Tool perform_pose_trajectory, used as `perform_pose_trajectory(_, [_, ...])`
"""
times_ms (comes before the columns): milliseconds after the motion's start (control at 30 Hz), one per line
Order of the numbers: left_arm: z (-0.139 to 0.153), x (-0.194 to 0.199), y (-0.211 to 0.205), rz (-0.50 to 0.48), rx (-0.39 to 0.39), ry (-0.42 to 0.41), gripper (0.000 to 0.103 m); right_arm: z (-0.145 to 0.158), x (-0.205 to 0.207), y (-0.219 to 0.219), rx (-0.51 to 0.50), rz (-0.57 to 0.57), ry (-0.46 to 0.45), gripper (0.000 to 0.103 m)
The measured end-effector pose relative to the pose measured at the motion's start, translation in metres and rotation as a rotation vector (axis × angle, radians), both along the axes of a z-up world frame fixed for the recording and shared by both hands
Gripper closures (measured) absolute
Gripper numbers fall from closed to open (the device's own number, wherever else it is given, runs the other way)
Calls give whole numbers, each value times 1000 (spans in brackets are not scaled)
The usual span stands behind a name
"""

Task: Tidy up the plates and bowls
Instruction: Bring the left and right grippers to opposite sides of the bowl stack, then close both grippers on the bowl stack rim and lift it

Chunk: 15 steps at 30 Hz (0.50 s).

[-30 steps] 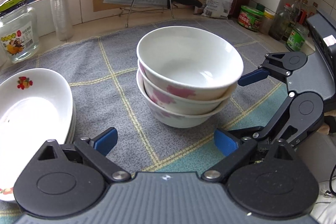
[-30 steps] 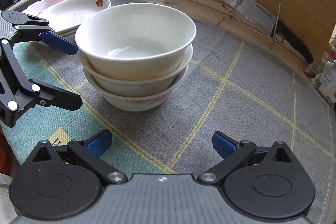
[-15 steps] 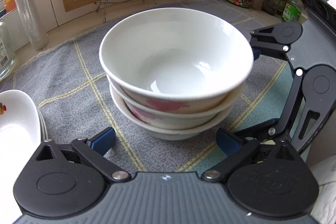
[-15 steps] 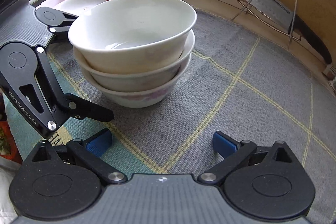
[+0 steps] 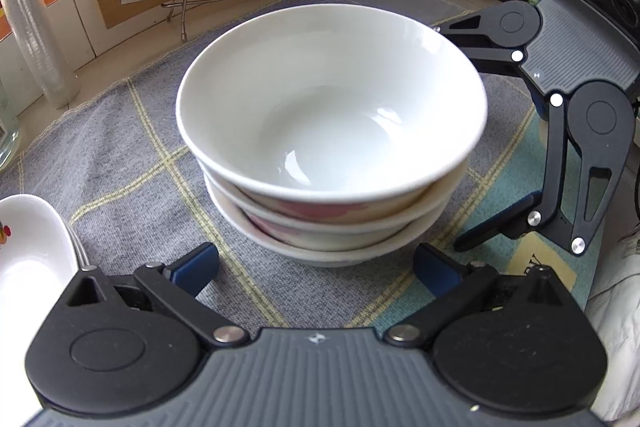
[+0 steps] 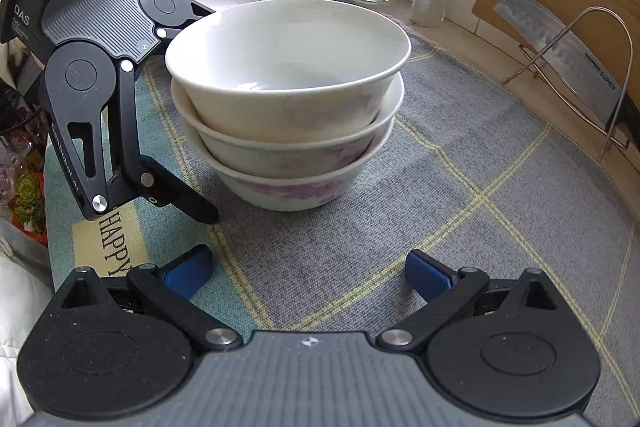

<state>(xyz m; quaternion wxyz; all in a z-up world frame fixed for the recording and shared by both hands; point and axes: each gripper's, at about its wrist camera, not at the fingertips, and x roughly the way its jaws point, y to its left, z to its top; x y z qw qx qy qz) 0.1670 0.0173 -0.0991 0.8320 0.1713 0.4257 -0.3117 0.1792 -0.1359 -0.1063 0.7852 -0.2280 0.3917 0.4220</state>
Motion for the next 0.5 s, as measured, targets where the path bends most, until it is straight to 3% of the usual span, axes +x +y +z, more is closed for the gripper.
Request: perform_pose_trajectory(500, [1,14,2,-129,34,30,0,1,22,19,-49,10,28,0])
